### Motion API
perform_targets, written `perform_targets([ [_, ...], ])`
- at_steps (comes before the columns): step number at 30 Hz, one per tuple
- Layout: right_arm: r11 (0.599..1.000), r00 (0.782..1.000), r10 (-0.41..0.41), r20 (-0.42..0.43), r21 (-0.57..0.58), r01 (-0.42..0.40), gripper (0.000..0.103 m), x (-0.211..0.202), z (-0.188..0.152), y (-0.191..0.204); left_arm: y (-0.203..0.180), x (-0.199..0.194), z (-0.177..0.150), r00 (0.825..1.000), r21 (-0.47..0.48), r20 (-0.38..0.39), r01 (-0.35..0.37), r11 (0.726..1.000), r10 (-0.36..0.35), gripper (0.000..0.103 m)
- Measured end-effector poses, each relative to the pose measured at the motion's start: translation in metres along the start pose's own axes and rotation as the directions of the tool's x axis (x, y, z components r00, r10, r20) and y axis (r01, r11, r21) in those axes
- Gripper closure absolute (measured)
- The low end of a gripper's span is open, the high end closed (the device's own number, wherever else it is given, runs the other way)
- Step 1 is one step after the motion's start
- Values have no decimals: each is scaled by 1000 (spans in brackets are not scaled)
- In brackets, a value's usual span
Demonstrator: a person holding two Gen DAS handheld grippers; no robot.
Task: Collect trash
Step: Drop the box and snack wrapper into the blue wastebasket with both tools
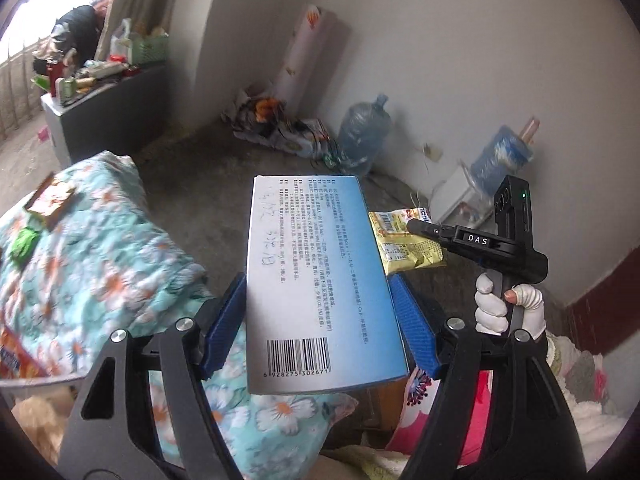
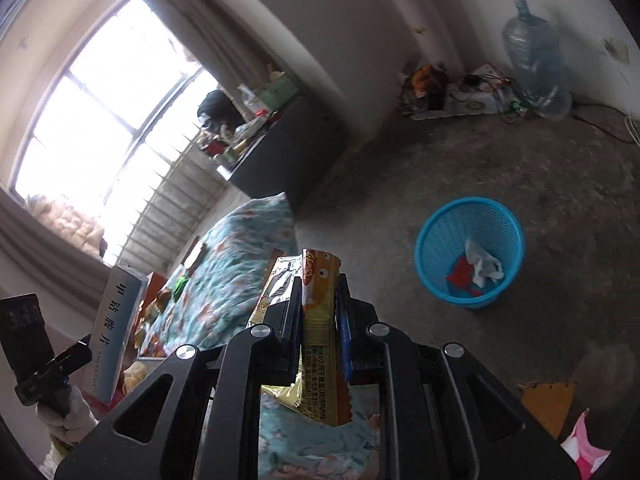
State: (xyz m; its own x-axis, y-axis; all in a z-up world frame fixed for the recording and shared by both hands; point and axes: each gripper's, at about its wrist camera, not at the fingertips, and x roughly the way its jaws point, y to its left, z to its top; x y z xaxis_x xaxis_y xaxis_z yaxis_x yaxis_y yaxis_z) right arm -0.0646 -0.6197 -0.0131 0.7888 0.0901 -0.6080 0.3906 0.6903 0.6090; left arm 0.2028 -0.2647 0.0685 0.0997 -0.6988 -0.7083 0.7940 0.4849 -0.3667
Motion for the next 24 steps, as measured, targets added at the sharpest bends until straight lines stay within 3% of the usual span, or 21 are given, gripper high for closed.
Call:
perform_targets([
  [3, 993, 999, -47, -6, 109, 48, 87, 20, 6, -50, -13, 77, 25, 992, -19, -122, 24, 1000, -26, 35],
  [8, 961, 994, -103, -45, 253, 111, 87, 69, 16, -120, -30, 193, 45, 970, 13, -241, 2, 1000, 1, 35],
  [15, 915, 980, -172, -97, 354, 195, 84, 135, 43, -190, -27, 326, 73, 948, 14, -312, -59, 998, 60, 34],
  [16, 905, 979, -176, -102, 375, 202, 81, 143, 47, -201, -26, 341, 75, 948, 7, -309, -79, 997, 77, 33],
  [18, 890, 980, -158, -119, 413, 194, 59, 164, 52, -223, -20, 362, 79, 946, -9, -303, -124, 992, 116, 23],
  [20, 861, 973, -179, -148, 455, 228, 58, 182, 51, -245, -12, 373, 80, 949, -58, -284, -159, 986, 137, 23],
  [24, 840, 969, -187, -163, 484, 243, 58, 196, 44, -261, 9, 366, 79, 960, -171, -270, -124, 977, 75, 23],
])
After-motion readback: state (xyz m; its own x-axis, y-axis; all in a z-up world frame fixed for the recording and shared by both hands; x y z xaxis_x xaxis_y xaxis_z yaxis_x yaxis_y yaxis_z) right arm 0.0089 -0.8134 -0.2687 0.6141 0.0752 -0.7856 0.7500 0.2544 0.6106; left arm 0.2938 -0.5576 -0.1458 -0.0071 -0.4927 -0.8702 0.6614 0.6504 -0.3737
